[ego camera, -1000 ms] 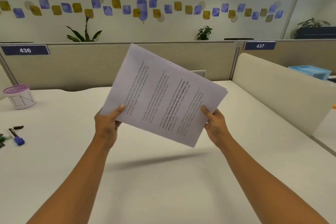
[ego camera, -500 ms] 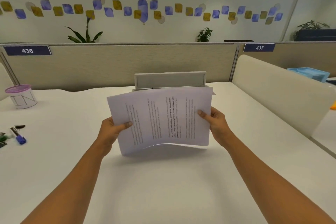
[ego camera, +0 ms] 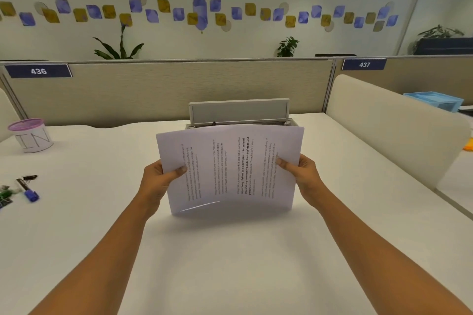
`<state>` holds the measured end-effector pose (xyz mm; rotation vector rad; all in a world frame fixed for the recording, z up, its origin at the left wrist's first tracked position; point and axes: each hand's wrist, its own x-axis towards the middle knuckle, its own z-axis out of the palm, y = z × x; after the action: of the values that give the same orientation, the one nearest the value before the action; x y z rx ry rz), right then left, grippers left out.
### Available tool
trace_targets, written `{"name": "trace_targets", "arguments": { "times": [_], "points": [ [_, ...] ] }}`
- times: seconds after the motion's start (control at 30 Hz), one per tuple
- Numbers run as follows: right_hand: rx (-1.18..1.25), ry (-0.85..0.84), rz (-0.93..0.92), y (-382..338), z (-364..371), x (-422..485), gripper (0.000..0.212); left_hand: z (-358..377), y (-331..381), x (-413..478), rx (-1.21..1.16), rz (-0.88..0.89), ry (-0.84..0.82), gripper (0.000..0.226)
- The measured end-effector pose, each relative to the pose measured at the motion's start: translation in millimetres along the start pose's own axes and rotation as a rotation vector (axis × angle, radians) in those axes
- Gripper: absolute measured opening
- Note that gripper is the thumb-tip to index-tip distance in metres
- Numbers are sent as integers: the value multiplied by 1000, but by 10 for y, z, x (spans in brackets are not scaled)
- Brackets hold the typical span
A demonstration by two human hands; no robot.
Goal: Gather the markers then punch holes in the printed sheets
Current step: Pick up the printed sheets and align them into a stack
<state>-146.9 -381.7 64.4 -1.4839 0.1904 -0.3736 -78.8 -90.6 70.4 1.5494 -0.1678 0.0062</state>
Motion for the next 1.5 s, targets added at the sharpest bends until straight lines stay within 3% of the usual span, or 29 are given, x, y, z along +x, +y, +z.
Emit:
{"name": "trace_targets", "arguments": {
  "times": [0.3,0.37,0.47,0.6,0.7,0.83,0.97,1.07,1.13,1.33,1.5],
  "points": [
    [-8,51,16,24,57,-11,15,38,21,-36,-9,27,14,18],
    [-60,59,3,44,54,-12,24,48,5,-42,-8,24,27,14],
    [-236,232,-40,101,49,-15,43,98,-11,-69,-2,32,87,9],
    [-420,427,-141,153,48,-39,32,147,-5,-76,-25,39,198,9],
    [-429,251,-68,174,83,-64,23,183,20,-78,-150,27,246,10],
    [-453,-73,260,189,234,-138,31,310,42,-96,-327,-1,266,8],
    [-185,-232,466,130,477,-161,35,437,53,-127,-473,-37,263,17],
    [131,-104,365,110,601,-110,20,471,48,-161,-518,-45,213,17],
    [180,-29,269,94,614,-70,19,451,44,-164,-509,-52,185,17],
    [-7,-32,106,0,423,-66,32,159,93,-92,-435,-89,233,36],
    [-214,-101,7,-106,258,7,26,-29,116,-27,-99,-162,25,33]
  ]
}}
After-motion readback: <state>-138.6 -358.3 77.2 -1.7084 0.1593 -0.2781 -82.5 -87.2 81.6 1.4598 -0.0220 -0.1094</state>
